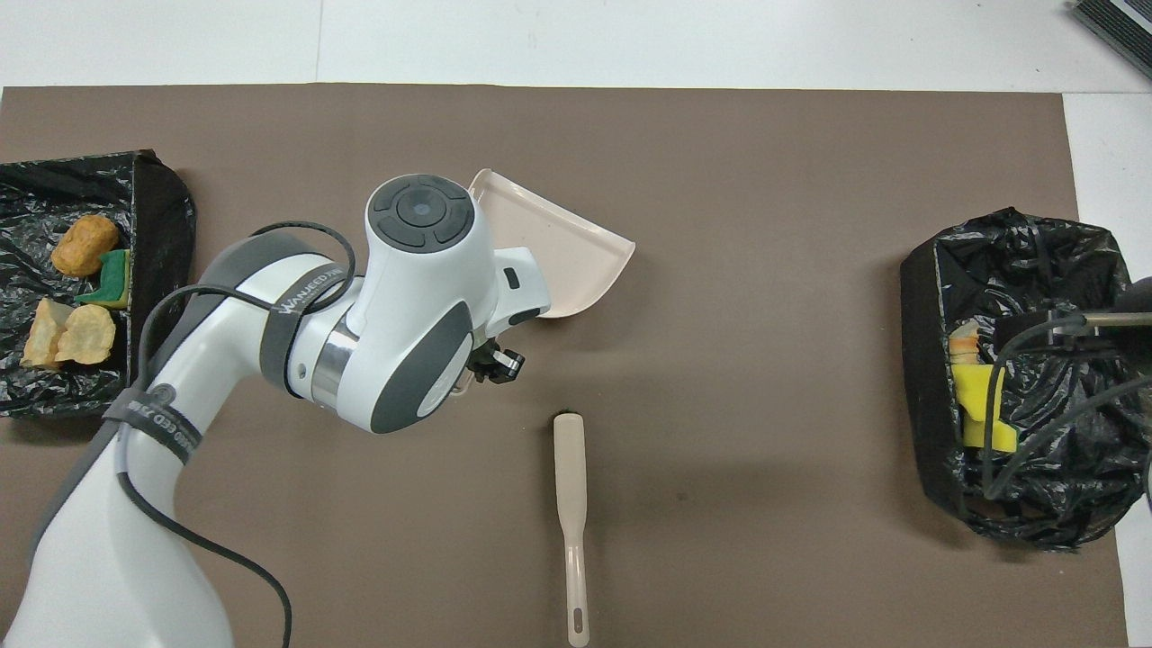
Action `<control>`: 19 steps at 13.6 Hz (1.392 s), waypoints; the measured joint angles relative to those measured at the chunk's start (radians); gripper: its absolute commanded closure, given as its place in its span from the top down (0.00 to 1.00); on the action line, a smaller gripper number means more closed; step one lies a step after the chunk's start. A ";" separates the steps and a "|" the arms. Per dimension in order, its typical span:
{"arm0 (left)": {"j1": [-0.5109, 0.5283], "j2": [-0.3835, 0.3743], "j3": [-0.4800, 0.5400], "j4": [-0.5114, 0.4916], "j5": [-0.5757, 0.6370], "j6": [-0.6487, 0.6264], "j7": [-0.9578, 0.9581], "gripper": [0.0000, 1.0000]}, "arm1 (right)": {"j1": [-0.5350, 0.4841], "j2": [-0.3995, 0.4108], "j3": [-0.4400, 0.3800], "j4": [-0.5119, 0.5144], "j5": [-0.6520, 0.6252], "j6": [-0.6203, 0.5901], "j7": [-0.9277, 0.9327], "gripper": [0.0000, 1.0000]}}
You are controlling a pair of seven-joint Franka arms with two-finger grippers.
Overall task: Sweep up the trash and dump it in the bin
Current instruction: 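Set down the dustpan on the table and release it with the left gripper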
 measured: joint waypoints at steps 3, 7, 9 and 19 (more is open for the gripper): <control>-0.027 0.040 0.000 -0.001 -0.065 0.074 -0.119 0.00 | -0.021 0.061 -0.001 0.087 0.000 -0.020 0.000 1.00; -0.096 0.083 -0.001 -0.029 -0.090 0.154 -0.287 0.99 | -0.034 0.094 -0.002 0.106 0.000 -0.018 0.000 1.00; -0.116 0.085 0.000 -0.036 -0.092 0.166 -0.315 1.00 | -0.034 0.094 -0.001 0.109 0.000 -0.018 0.000 1.00; 0.026 -0.036 0.041 0.001 -0.090 0.066 -0.221 1.00 | -0.031 0.094 0.001 0.112 0.000 -0.019 0.000 1.00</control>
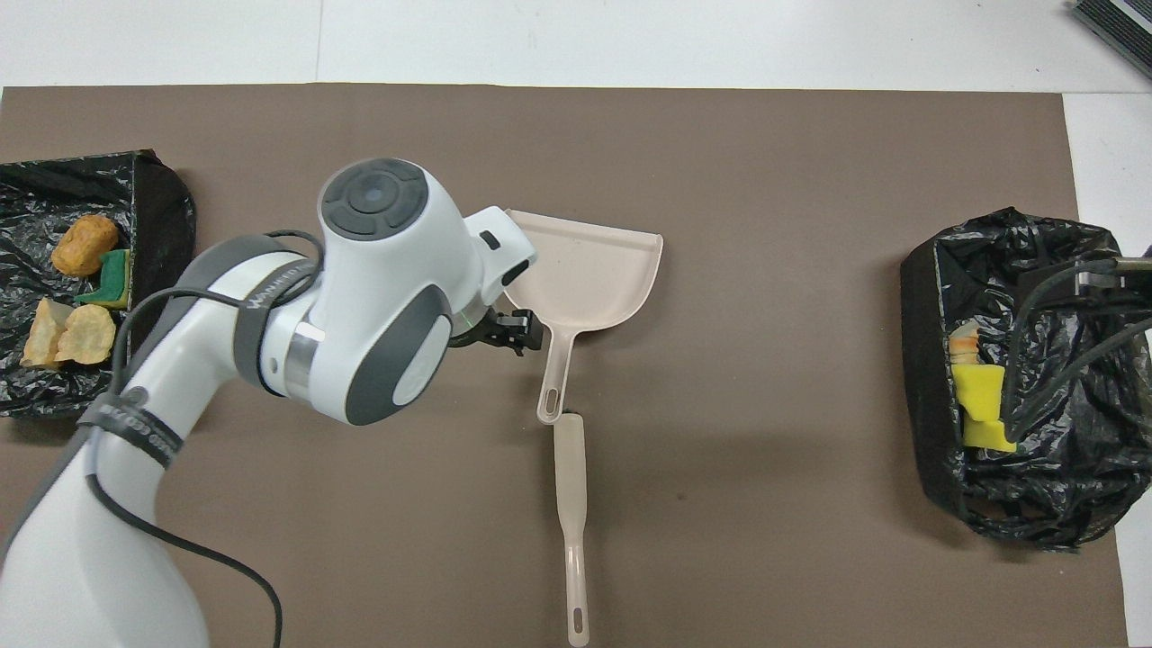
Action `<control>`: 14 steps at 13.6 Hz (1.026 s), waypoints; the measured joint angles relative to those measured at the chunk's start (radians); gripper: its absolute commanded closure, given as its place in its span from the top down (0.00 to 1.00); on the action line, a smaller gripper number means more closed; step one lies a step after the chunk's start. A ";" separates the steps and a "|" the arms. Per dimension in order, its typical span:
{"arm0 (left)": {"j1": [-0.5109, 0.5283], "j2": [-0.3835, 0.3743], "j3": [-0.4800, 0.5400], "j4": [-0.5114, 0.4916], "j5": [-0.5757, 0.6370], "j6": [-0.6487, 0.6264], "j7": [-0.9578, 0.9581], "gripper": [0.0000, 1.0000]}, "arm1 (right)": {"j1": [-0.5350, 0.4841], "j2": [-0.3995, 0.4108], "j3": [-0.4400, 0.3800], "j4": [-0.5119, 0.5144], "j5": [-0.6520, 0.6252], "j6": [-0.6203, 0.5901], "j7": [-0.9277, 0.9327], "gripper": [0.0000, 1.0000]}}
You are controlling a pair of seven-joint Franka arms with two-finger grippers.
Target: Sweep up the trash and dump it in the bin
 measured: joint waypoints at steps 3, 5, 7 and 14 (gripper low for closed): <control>0.060 -0.044 0.006 0.001 0.044 -0.005 0.007 1.00 | 0.019 0.001 0.002 0.000 0.000 0.000 0.000 1.00; 0.106 -0.080 0.008 0.002 0.060 -0.012 0.008 1.00 | 0.024 0.002 0.002 0.000 0.000 0.000 0.000 1.00; 0.157 -0.122 0.009 0.003 0.078 -0.038 0.050 1.00 | 0.024 0.003 0.000 0.000 0.000 0.000 0.000 1.00; 0.376 -0.218 0.039 0.037 0.135 -0.218 0.305 1.00 | 0.130 0.004 -0.101 0.000 -0.002 -0.001 0.000 1.00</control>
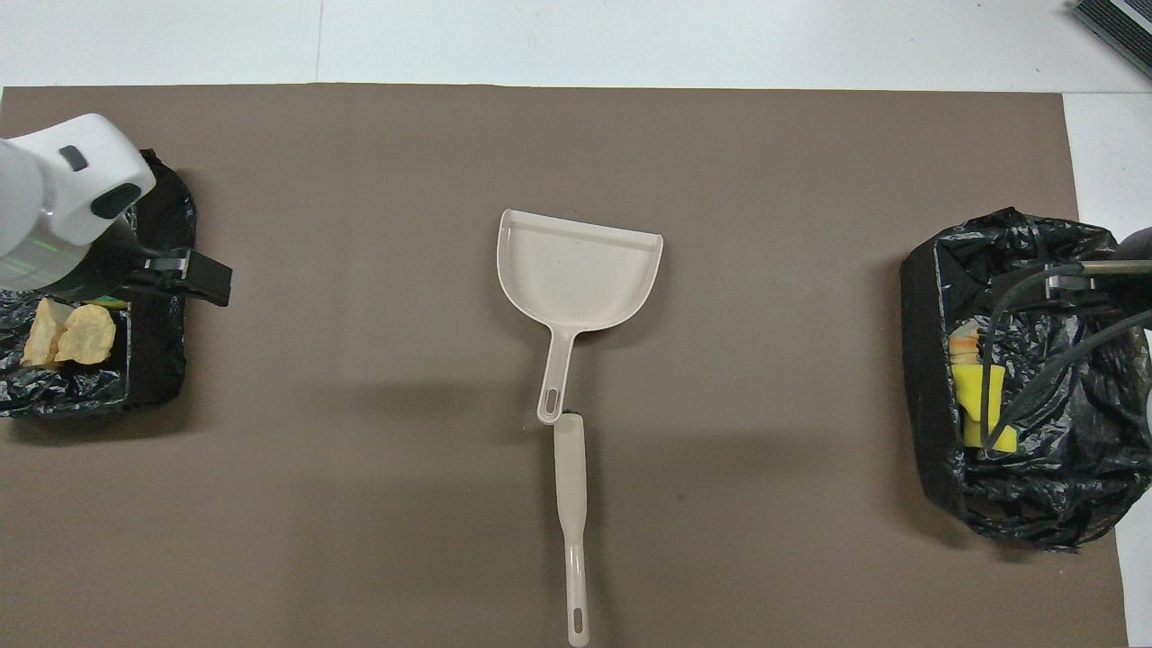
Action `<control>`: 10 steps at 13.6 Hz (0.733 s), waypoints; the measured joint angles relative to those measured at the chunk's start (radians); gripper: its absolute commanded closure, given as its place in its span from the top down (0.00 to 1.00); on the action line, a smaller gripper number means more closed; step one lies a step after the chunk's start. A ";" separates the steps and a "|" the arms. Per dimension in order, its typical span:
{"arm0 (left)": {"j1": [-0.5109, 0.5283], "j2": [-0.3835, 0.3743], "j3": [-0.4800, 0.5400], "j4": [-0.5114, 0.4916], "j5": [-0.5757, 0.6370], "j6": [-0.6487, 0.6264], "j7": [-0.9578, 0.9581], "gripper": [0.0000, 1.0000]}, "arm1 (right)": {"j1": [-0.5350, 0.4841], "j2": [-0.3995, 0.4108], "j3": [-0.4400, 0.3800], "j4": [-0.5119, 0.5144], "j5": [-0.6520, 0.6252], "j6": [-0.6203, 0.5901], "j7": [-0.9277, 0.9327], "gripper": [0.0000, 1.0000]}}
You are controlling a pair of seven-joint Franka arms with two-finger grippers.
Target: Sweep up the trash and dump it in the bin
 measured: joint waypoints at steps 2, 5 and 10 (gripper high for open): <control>0.006 -0.044 0.050 0.013 0.002 -0.054 0.014 1.00 | -0.002 0.000 -0.011 0.001 0.000 0.000 0.000 1.00; 0.039 -0.125 0.052 0.016 0.002 -0.146 0.018 1.00 | -0.002 0.000 -0.013 0.001 0.000 0.000 0.000 1.00; 0.046 -0.193 0.033 -0.006 0.002 -0.230 0.018 1.00 | -0.002 0.000 -0.013 0.001 0.000 0.000 0.000 1.00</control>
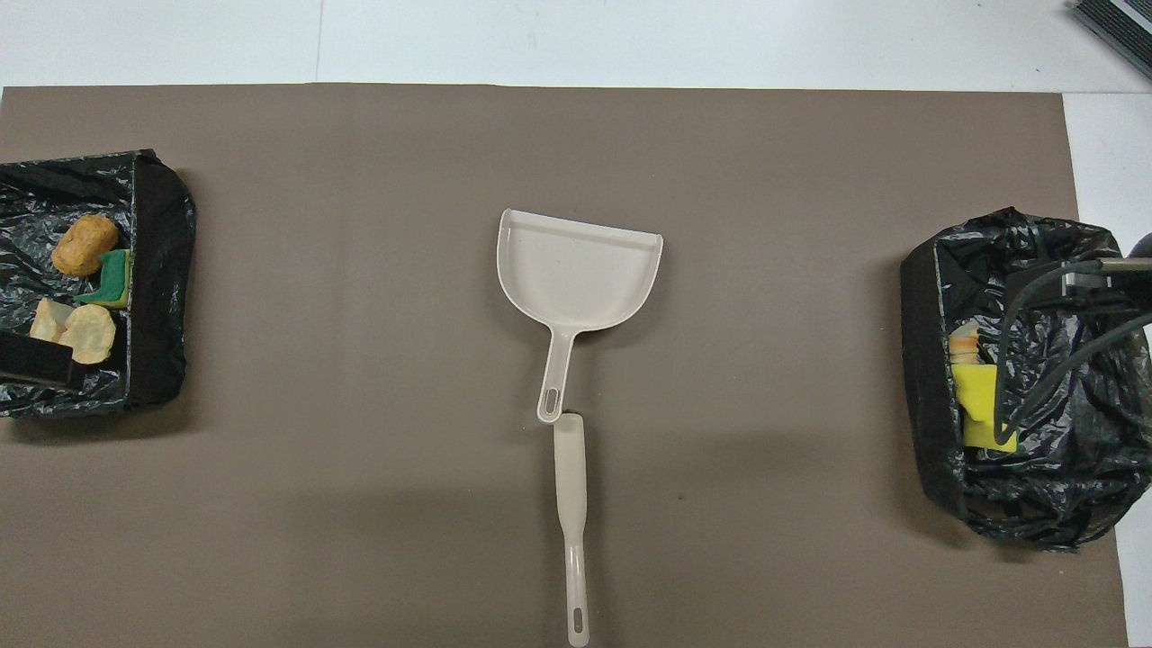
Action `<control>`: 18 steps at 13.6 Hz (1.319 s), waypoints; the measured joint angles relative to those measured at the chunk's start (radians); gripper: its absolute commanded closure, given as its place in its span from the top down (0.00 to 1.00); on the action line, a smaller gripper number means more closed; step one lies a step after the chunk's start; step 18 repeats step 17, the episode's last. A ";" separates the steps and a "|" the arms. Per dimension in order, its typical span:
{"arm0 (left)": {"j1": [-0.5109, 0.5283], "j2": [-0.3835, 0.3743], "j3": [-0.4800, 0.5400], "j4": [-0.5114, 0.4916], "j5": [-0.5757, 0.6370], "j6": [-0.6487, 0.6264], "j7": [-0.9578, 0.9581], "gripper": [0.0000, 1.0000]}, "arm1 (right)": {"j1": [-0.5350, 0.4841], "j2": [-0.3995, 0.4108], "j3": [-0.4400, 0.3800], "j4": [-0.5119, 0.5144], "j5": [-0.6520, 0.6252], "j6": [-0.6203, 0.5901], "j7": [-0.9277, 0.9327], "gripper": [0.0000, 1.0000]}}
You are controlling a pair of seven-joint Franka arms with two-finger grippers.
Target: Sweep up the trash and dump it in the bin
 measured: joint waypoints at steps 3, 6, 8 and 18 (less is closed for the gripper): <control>0.000 -0.012 -0.002 -0.015 0.000 0.000 0.001 1.00 | 0.000 0.000 0.000 0.003 0.048 -0.001 0.000 1.00; 0.000 -0.014 -0.010 -0.017 0.000 0.010 0.002 1.00 | 0.000 0.000 -0.002 0.005 0.091 -0.001 0.000 1.00; 0.000 -0.014 -0.012 -0.017 0.000 0.032 0.003 1.00 | 0.000 0.000 -0.002 0.004 0.091 -0.004 -0.001 1.00; -0.001 -0.014 -0.015 -0.017 0.000 0.041 0.004 1.00 | -0.001 0.000 -0.005 0.003 0.073 -0.008 -0.001 1.00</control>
